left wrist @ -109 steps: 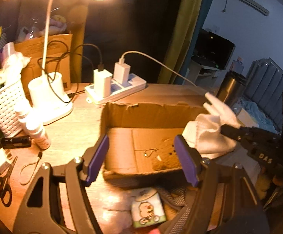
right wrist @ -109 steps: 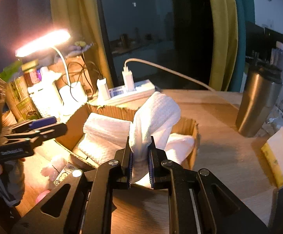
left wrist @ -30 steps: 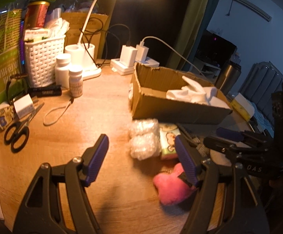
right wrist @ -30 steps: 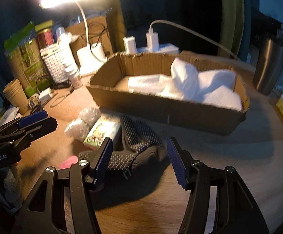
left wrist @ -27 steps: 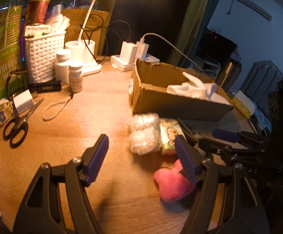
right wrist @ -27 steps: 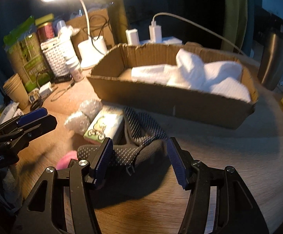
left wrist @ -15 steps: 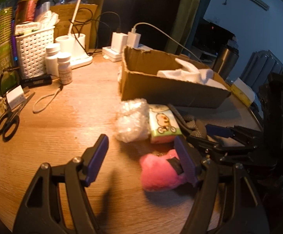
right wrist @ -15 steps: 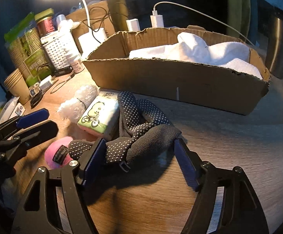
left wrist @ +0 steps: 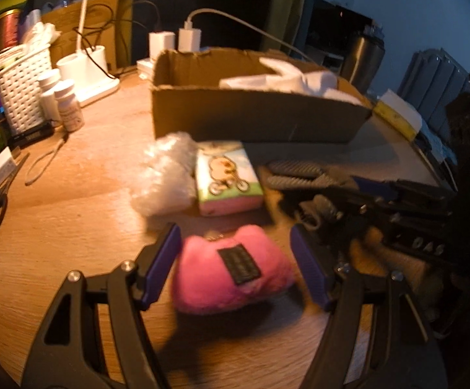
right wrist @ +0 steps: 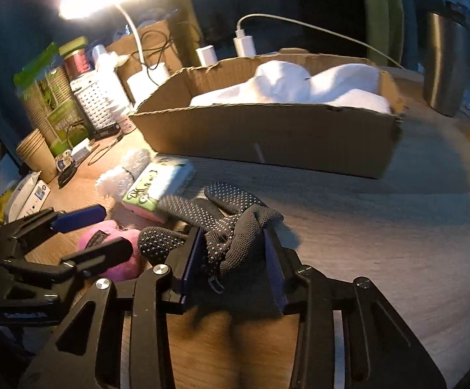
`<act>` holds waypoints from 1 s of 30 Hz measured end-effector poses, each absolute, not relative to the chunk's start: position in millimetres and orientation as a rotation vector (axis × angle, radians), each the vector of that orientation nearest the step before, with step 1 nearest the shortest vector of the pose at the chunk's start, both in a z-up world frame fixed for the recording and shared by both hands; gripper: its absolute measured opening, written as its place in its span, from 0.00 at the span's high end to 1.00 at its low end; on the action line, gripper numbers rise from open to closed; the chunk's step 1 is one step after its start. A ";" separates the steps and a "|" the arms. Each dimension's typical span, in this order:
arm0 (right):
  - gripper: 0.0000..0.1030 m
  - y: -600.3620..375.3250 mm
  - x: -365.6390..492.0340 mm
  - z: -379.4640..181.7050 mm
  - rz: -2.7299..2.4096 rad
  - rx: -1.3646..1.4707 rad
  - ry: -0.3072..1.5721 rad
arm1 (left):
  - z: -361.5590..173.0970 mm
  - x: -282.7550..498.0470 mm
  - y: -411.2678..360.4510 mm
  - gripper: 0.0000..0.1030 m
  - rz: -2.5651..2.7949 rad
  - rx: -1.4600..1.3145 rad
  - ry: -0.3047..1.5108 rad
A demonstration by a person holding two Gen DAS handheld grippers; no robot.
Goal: Organize soft objects
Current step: 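Grasp the grey dotted sock with the right gripper while the left gripper grasps the pink plush, then carry the grey sock toward the box while the left gripper carries the pink plush there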
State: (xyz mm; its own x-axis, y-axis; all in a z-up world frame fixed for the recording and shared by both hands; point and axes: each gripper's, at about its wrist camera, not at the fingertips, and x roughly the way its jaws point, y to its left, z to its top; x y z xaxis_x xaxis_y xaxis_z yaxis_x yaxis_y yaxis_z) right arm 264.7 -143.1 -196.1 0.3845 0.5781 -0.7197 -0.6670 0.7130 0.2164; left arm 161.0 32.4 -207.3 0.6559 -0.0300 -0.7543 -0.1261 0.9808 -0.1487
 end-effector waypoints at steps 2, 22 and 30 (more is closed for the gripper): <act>0.65 -152.2 264.3 -196.7 0.789 -0.097 0.862 | -212.4 165.4 29.4 0.30 0.067 -0.186 0.881; 0.70 -182.2 253.5 -177.1 0.795 -0.070 0.773 | -185.6 160.5 18.4 0.39 0.017 -0.156 0.783; 0.70 -174.7 247.5 -152.1 0.803 -0.095 0.715 | -159.8 151.9 32.8 0.39 0.043 -0.161 0.709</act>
State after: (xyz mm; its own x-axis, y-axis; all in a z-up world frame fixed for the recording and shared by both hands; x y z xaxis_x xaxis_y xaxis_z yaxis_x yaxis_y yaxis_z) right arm 247.5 -174.7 -152.1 0.4760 0.6253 -0.6184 -0.6870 0.7033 0.1825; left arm 151.9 32.8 -159.8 0.7584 -0.0156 -0.6516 -0.0935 0.9868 -0.1325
